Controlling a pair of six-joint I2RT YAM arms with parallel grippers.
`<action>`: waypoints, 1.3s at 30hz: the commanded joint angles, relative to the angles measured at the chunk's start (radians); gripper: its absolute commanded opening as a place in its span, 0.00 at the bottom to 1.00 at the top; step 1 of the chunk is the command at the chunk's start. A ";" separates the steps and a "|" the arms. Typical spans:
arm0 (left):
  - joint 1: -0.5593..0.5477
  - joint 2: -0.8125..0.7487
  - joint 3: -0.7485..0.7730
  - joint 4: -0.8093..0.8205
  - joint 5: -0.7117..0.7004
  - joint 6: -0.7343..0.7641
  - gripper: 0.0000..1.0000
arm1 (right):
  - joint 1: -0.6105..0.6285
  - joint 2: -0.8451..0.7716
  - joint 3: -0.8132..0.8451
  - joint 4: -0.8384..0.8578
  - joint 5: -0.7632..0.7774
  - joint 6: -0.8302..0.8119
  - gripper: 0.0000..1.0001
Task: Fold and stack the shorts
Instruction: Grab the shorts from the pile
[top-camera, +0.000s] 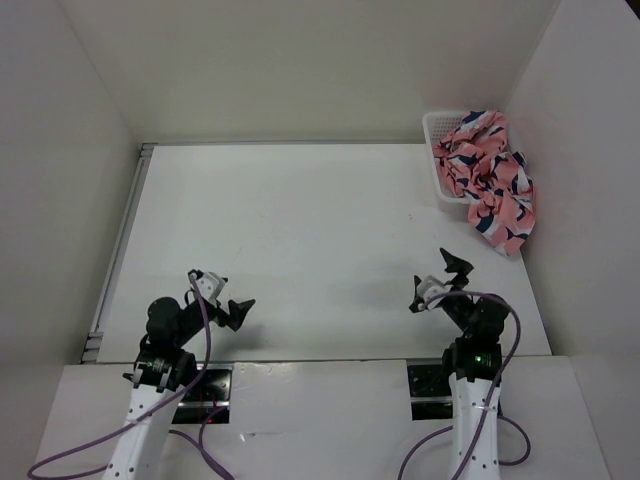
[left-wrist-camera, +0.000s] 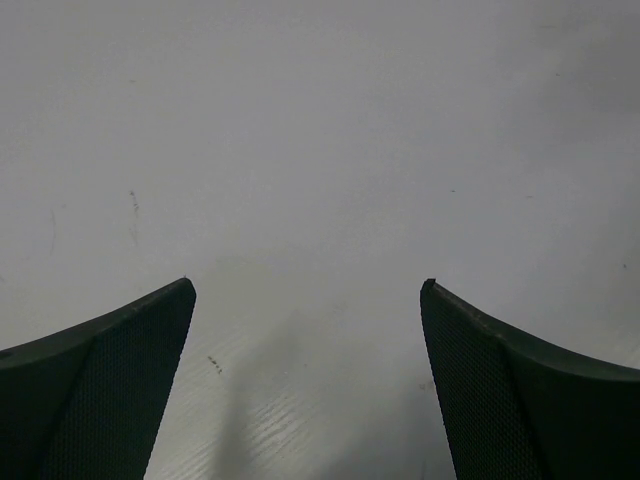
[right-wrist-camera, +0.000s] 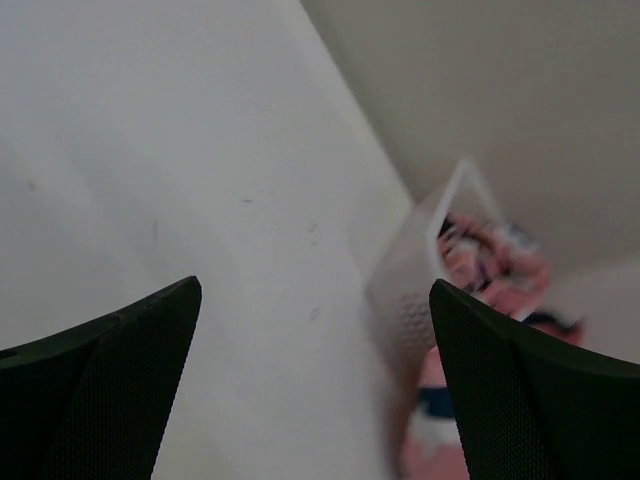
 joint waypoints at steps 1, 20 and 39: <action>0.000 -0.022 0.009 0.083 0.177 0.003 1.00 | 0.003 -0.007 -0.025 0.031 -0.375 -0.972 0.99; -0.018 0.991 0.676 0.089 0.087 0.003 1.00 | 0.264 1.272 1.151 0.204 0.668 0.183 0.99; -0.061 1.368 0.913 0.043 0.093 0.003 1.00 | 0.054 2.051 1.640 -0.037 0.743 0.529 0.82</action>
